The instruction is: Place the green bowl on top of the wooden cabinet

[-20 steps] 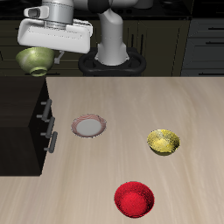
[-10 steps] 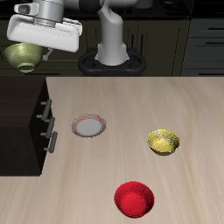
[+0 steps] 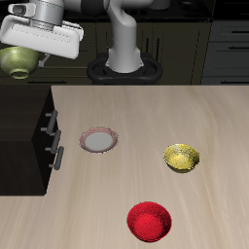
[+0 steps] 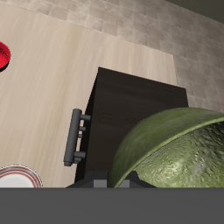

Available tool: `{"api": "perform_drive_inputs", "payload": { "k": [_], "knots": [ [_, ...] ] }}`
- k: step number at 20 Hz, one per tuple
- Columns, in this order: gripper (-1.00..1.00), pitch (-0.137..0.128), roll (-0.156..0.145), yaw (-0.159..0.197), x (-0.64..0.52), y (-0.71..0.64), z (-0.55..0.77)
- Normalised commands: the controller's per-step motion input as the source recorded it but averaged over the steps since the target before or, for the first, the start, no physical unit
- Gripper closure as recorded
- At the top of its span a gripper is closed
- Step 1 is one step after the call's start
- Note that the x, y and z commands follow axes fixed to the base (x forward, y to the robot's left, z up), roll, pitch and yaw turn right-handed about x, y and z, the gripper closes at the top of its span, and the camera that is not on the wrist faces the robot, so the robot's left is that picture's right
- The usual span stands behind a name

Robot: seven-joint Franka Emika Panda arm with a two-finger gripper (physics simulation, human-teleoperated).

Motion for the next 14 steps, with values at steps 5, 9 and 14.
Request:
{"api": "perform_drive_inputs", "payload": {
  "k": [5,9,14],
  "knots": [
    [1.00,0.003,-0.027,-0.004,-0.01,-0.18,-0.07],
    [1.00,0.012,-0.004,0.004,0.02,-0.02,-0.21],
    [1.00,0.038,0.004,-0.018,0.07,-0.03,-0.33]
  ]
}}
